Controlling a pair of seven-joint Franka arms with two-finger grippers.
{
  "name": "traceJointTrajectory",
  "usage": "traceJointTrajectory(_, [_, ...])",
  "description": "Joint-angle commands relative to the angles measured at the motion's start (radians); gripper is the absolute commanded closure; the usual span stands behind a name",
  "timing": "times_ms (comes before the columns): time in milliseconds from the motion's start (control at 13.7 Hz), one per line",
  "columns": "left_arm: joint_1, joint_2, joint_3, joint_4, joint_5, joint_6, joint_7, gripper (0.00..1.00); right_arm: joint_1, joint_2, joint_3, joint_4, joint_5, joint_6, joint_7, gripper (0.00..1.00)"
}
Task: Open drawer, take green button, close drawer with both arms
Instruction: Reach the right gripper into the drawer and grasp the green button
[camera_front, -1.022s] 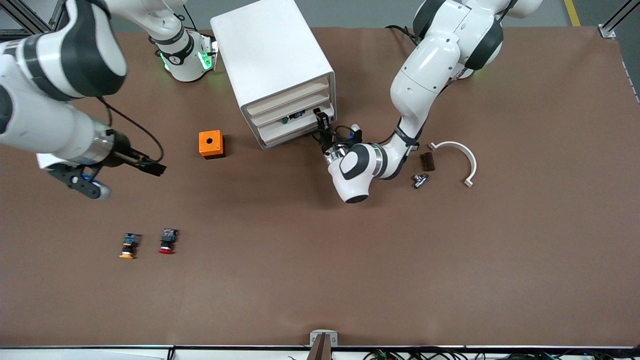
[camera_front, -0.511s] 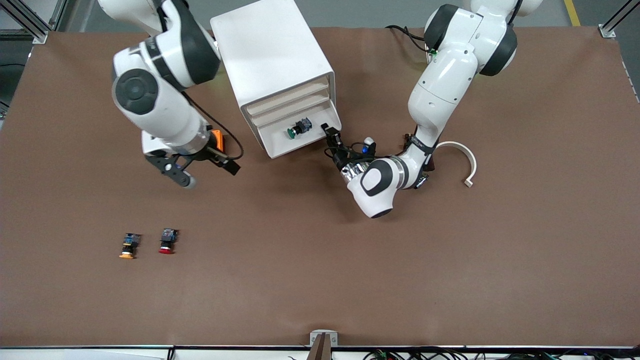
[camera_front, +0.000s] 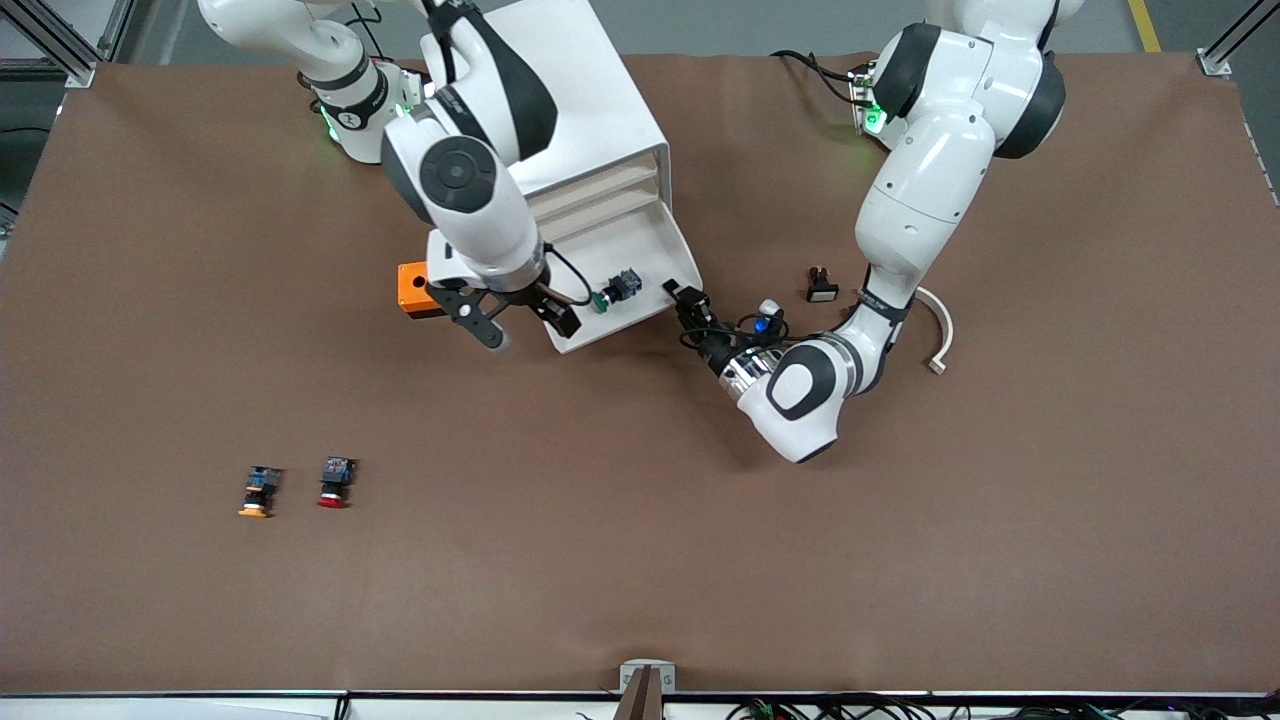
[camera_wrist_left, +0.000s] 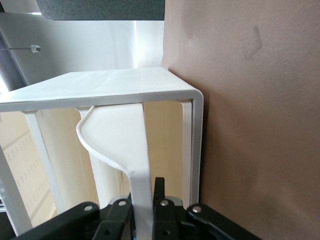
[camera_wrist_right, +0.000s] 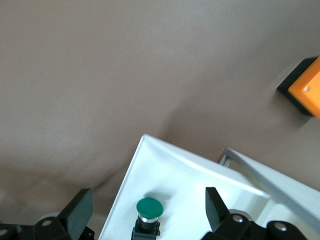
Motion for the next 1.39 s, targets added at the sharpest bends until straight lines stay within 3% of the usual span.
traceJointTrajectory(0, [0.006,0.013,0.004,0.021,-0.016,0.016,0.016,0.66,0.059,0.034,-0.013,0.004,-0.015,0.049,0.09,0.0])
traceJointTrajectory(73, [0.021,0.01,0.003,0.028,-0.018,0.016,0.026,0.41,0.076,0.051,-0.013,0.006,-0.015,0.067,0.111,0.0])
traceJointTrajectory(146, [0.026,0.009,0.003,0.036,-0.025,0.016,0.06,0.26,0.094,0.068,-0.015,0.006,-0.017,0.082,0.127,0.0])
traceJointTrajectory(365, [0.046,0.002,0.001,0.07,-0.058,0.045,0.195,0.08,0.137,0.096,-0.015,0.006,-0.038,0.087,0.188,0.0])
traceJointTrajectory(584, [0.052,-0.002,0.01,0.126,-0.053,0.053,0.394,0.01,0.163,0.108,-0.013,0.006,-0.058,0.087,0.245,0.0])
traceJointTrajectory(949, [0.012,-0.06,0.139,0.168,-0.023,0.083,0.764,0.01,0.185,0.15,-0.013,0.007,-0.06,0.13,0.298,0.0])
traceJointTrajectory(1314, [-0.089,-0.132,0.285,0.168,0.059,0.215,1.1,0.01,0.209,0.182,-0.013,0.009,-0.058,0.15,0.328,0.01])
